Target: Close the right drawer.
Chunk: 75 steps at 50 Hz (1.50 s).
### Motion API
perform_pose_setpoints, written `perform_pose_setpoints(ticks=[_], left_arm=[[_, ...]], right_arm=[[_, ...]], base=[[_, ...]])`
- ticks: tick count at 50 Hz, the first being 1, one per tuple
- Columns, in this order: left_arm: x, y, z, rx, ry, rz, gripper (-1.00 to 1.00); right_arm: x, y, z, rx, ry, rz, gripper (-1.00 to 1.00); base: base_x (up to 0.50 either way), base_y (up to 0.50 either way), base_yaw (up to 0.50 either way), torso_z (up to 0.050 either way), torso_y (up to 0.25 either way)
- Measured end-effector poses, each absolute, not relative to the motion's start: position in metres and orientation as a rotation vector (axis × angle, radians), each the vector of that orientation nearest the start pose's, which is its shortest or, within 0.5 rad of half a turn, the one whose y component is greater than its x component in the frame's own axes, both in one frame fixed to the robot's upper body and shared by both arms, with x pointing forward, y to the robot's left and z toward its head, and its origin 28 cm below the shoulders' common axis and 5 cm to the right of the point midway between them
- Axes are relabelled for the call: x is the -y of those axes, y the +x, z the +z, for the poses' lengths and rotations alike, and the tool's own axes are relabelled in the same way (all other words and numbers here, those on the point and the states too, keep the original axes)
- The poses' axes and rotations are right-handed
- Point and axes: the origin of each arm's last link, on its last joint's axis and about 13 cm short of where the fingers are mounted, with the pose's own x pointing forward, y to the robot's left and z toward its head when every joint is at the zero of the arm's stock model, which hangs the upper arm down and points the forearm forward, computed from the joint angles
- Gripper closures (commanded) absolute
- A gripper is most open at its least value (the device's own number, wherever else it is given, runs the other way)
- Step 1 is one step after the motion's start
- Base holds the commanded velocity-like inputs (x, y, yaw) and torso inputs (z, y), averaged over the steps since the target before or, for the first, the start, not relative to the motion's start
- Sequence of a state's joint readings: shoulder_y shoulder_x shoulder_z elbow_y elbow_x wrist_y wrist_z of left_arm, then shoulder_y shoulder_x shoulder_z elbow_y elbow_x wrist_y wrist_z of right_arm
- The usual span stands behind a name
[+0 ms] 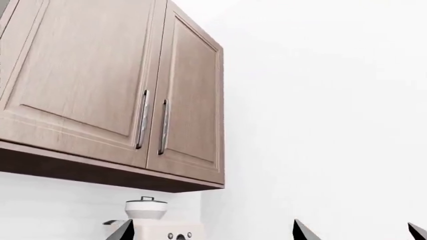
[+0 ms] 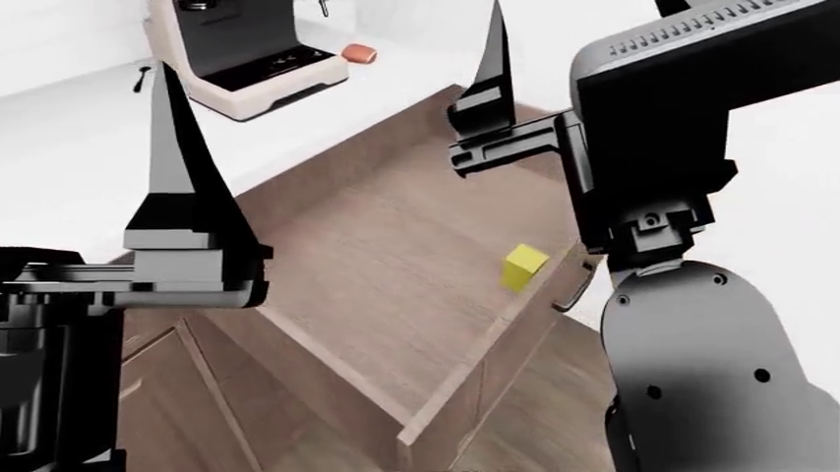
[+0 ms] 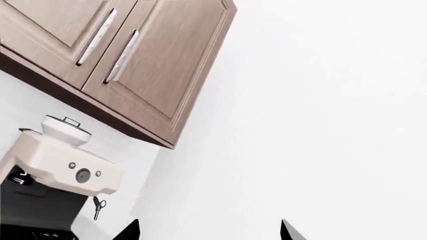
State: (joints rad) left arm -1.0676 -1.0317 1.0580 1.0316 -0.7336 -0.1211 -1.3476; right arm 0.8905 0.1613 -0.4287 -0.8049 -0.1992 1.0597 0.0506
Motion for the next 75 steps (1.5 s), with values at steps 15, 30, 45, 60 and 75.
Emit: perform_pose_setpoints(ticks=[15, 30, 45, 60, 75], left_arm=[[-0.1989, 0.1535, 0.2546, 0.767, -0.009, -0.005, -1.00], [-0.1995, 0.1513, 0.2553, 0.773, -0.008, -0.003, -1.00], [-0.2005, 0.1479, 0.2570, 0.784, -0.009, 0.006, -1.00], [-0.2004, 0.1471, 0.2580, 0.787, -0.010, 0.008, -1.00], [-0.2000, 0.1474, 0.2586, 0.790, -0.011, 0.006, -1.00]], right_arm=[[0.0692, 0.2393, 0.2906, 0.645, -0.346, 0.029, -1.00], [0.0692, 0.2408, 0.2867, 0.616, -0.323, 0.037, -1.00], [0.0701, 0.2413, 0.2848, 0.602, -0.321, 0.022, -1.00], [0.0705, 0.2402, 0.2853, 0.603, -0.321, 0.015, -1.00], [0.0703, 0.2393, 0.2858, 0.599, -0.317, 0.009, -1.00]], base=[[0.00, 0.00, -0.25, 0.000, 0.000], [0.00, 0.00, 0.00, 0.000, 0.000], [0.16, -0.33, 0.00, 0.000, 0.000], [0.22, -0.41, 0.00, 0.000, 0.001], [0.14, -0.23, 0.00, 0.000, 0.001]])
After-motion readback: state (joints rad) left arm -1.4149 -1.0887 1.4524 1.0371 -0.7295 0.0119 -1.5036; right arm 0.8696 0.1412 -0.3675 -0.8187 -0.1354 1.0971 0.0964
